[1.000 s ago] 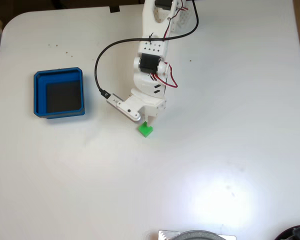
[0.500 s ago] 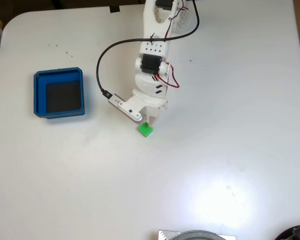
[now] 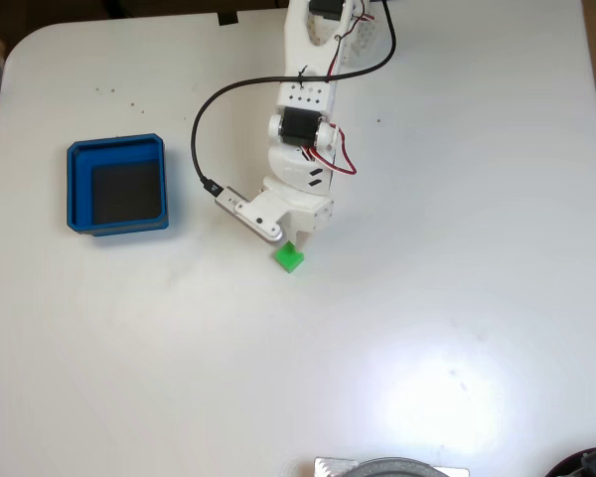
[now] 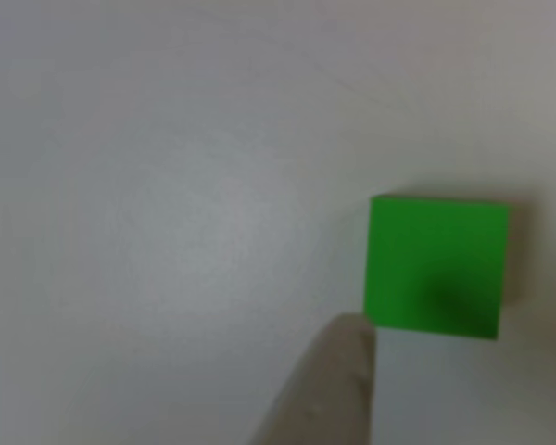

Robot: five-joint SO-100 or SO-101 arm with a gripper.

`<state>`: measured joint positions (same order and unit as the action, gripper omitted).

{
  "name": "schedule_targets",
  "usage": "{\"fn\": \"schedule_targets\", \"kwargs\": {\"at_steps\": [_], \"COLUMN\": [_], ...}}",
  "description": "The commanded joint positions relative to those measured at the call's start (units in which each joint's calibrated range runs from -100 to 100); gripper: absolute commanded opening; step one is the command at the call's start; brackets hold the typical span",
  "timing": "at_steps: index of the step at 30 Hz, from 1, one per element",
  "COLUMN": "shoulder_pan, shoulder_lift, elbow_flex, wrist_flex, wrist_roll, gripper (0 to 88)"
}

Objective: Pick up green cube and drop it in the blue box

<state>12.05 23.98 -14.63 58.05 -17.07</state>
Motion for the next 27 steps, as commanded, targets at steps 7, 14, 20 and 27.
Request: {"fn": "schedule_targets", "kwargs": {"at_steps": [7,14,20,27], "shoulder_pan": [-0.4,-0.4,-0.7,-2.4], "shoulder_lift": [-0.7,-0.6,-0.6,2.6], "elbow_flex": [-3.5,-3.5,-3.4,-3.9], "wrist_flex": [-0.1,-0.4,-0.5,-0.7], "wrist_roll": [-0.2,-0.2,-0.2,-0.2], "gripper": [26.4,28.6,28.9,28.9]}}
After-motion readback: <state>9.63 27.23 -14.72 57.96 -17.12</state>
